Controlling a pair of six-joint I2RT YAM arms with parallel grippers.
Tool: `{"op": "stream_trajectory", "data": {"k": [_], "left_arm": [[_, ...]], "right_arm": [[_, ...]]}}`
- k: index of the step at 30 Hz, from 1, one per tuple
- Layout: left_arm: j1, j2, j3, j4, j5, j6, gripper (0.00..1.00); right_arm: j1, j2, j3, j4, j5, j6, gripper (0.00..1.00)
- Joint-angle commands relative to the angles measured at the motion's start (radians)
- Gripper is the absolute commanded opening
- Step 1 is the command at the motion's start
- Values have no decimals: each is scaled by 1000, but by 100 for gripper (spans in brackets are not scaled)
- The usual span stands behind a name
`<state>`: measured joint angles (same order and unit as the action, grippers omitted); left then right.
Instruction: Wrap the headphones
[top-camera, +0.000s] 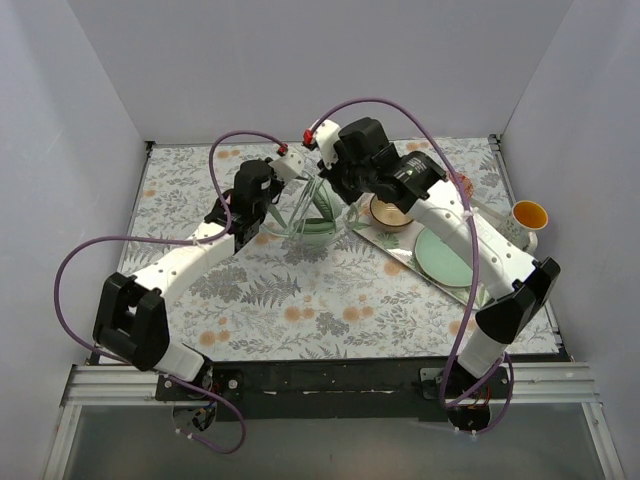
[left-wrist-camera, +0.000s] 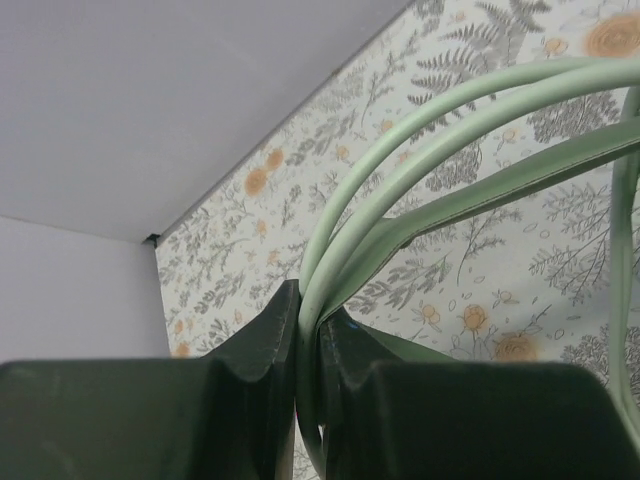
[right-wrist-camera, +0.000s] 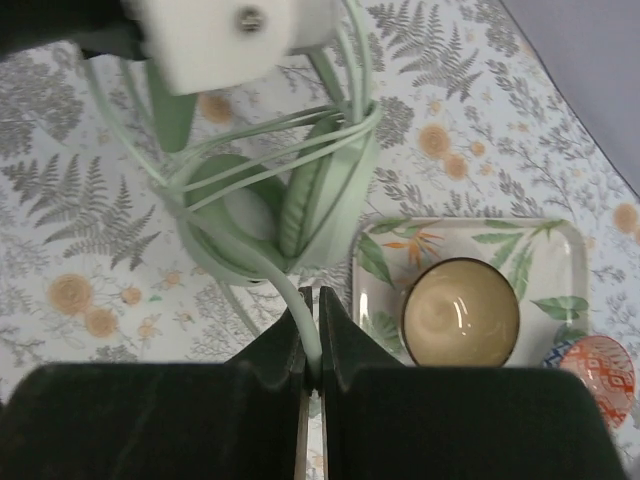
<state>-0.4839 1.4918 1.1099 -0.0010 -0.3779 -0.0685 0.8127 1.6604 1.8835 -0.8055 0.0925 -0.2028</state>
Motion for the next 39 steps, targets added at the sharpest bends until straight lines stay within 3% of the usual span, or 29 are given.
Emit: {"op": "stream_trajectory", "data": {"k": [1, 3, 9, 18, 25, 30, 35, 39], "left_arm": [[-28, -116, 33, -25, -23, 3, 0], [-56, -111, 98, -170, 13, -59, 0], [-192, -113, 157, -387, -12, -103, 0], [-243, -133, 175, -461, -24, -151, 0], [-243, -143, 327, -649, 172, -296, 0], [-243, -154, 416, -752, 345, -373, 0], [-243, -154, 527, -792, 451, -428, 0], [-243, -139, 625, -797, 456, -490, 0]], "right_arm": [[-76, 22, 97, 11, 73, -69, 1], [-104, 27, 100, 34, 75, -107, 1], [-184, 45, 118, 126, 46, -155, 1], [-285, 52, 33, 179, -5, -165, 1], [-343, -7, -130, 324, -287, -164, 1], [-345, -28, -187, 425, -396, -144, 1], [-348, -51, -279, 515, -567, -122, 21], [-349, -80, -383, 641, -698, -67, 32]]}}
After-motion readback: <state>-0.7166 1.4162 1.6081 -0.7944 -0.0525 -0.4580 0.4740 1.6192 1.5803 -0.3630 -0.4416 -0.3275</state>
